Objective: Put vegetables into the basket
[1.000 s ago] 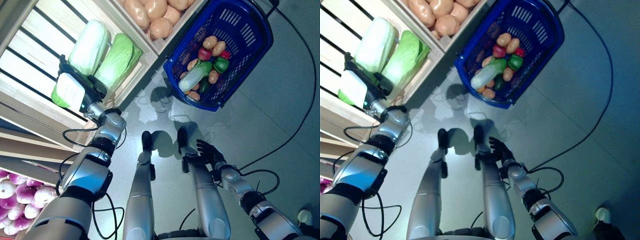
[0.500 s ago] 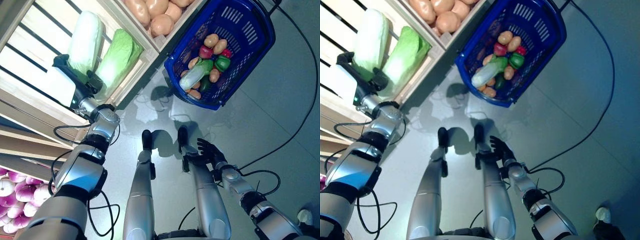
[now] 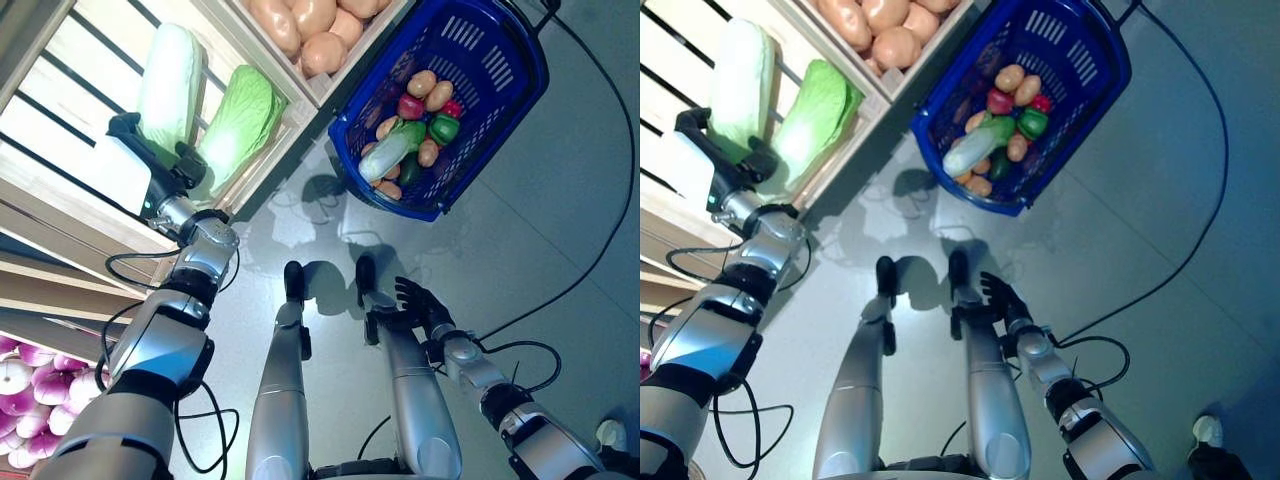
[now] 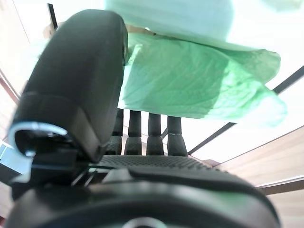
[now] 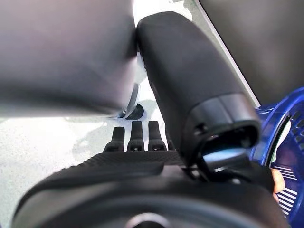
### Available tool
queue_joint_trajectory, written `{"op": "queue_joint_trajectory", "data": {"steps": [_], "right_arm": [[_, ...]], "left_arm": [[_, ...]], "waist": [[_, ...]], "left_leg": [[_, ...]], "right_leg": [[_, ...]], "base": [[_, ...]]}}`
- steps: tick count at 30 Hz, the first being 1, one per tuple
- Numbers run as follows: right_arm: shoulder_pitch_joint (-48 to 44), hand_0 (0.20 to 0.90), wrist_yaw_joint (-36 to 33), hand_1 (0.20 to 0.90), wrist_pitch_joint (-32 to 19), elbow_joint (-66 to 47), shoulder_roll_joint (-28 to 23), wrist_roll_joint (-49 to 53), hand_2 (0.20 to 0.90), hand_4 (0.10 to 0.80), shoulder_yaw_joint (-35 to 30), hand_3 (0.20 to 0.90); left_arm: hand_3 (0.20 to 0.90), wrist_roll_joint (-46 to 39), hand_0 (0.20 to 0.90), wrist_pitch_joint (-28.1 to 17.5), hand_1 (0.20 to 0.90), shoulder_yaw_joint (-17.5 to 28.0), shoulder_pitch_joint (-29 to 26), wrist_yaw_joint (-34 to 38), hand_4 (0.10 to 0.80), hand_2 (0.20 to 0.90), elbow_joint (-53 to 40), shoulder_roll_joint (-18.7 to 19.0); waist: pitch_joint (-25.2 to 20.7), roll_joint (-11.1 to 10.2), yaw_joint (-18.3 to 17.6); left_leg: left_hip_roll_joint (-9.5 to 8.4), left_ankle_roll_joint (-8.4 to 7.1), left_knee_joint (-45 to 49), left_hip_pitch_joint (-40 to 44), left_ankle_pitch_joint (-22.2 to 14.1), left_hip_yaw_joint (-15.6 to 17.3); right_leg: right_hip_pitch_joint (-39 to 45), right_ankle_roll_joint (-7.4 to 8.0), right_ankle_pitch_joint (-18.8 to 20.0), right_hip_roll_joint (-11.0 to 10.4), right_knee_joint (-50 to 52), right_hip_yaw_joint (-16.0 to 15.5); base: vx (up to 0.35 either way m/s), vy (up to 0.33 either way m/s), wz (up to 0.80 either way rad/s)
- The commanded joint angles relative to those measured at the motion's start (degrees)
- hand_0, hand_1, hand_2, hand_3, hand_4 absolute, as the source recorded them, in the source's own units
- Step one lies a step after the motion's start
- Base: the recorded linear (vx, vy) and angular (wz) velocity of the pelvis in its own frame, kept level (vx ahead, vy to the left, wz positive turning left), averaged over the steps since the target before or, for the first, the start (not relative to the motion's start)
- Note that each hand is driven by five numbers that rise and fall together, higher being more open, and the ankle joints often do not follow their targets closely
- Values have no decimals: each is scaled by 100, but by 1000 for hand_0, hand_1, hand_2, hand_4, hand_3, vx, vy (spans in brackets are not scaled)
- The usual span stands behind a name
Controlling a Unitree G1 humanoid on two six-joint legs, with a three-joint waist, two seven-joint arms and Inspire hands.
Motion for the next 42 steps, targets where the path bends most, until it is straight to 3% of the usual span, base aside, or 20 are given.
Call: {"op": "queue_joint_trajectory", "data": {"steps": [1,7,11,13,19,21,27,30,34,42], "right_arm": [[732,900,-93,900,-15,-217,-300,15,900,800,-25,900],[938,900,-180,900,-86,-489,-279,38,900,800,-203,900],[1189,900,-136,900,-258,-832,-260,174,900,800,-500,900],[1251,900,-160,900,-301,-893,-252,173,900,800,-536,900],[1652,900,-133,900,-463,-1220,-209,196,900,800,-951,900],[1938,900,-32,900,-530,-1419,-115,95,900,800,-1203,900],[2491,900,214,900,-516,-1900,-10,-213,900,800,-1531,900],[2789,900,525,900,-446,-2377,47,-151,900,800,-1773,900],[3003,900,1172,900,-419,-2988,96,170,900,800,-1963,900],[3092,900,2528,900,-437,-3795,32,1167,900,800,-2130,900]], "left_arm": [[300,142,300,-322,300,155,-38,-56,400,300,-66,107],[300,464,300,-507,300,251,477,-168,400,300,-767,104],[300,940,300,-636,300,385,1211,-230,400,300,-1539,42],[300,981,300,-690,300,401,1337,-213,400,300,-1635,20],[300,1487,300,-726,300,489,2411,-340,400,300,-2594,-137],[300,1867,300,-644,300,561,2990,-392,400,300,-3164,-185],[300,2244,300,-653,300,786,3746,-710,400,300,-3760,-129],[300,2274,300,-1003,300,913,4290,-1611,400,300,-4238,-157],[300,1600,300,-1327,300,918,4704,-2763,400,300,-4516,-208],[300,1031,300,-1621,300,831,5084,-4575,400,300,-5053,-148]], "waist": [[-9,20,41],[-9,50,163],[-19,108,345],[-110,131,372],[-789,243,555],[-1107,285,621],[-1546,311,639],[-1795,317,659],[-1982,313,656],[-2206,280,659]], "left_leg": [[-88,263,137,-150,131,198],[-183,285,-203,462,140,156],[-269,303,-735,1405,170,76],[-287,309,-834,1490,196,43],[-293,312,-1629,2507,242,-149],[-308,329,-1907,2985,237,-269],[-294,344,-2128,3563,152,-352],[-269,366,-2228,3823,104,-384],[-232,395,-2329,4054,65,-352],[-187,435,-2414,4282,-7,-265]], "right_leg": [[602,-89,210,12,-696,54],[1230,-37,242,-32,-988,-17],[2157,70,300,-146,-1393,-133],[2236,91,332,-166,-1475,-152],[3191,206,459,-276,-2143,-287],[3666,225,461,-287,-2365,-364],[4260,247,428,-311,-2615,-459],[4495,273,461,-323,-2757,-490],[4667,320,503,-331,-2863,-505],[4814,398,570,-330,-2969,-463]], "base": [[0,0,0],[-6,-17,0],[8,-38,0],[14,-5,5],[129,-21,6],[200,0,7],[160,7,13],[121,-1,12],[67,7,2],[44,3,-4]]}}
